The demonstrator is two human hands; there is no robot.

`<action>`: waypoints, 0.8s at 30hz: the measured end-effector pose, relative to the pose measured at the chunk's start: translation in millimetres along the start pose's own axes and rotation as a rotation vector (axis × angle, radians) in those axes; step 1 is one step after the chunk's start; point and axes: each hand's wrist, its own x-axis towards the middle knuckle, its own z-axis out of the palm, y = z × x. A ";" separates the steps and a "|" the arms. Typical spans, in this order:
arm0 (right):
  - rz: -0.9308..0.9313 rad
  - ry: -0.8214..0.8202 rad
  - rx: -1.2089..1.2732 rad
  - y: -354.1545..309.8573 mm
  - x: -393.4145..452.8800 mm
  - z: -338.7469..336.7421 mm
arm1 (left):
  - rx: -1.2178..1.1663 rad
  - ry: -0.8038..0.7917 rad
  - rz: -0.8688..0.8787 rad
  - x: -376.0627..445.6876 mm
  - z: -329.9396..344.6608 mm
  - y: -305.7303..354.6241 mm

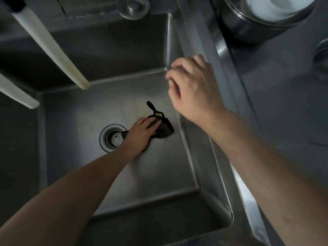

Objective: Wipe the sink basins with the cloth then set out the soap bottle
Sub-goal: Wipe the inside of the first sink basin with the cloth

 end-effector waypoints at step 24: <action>0.042 -0.051 0.015 20.4 57.7 27.1 | -0.237 0.371 -1.135 89.0 -40.0 -94.1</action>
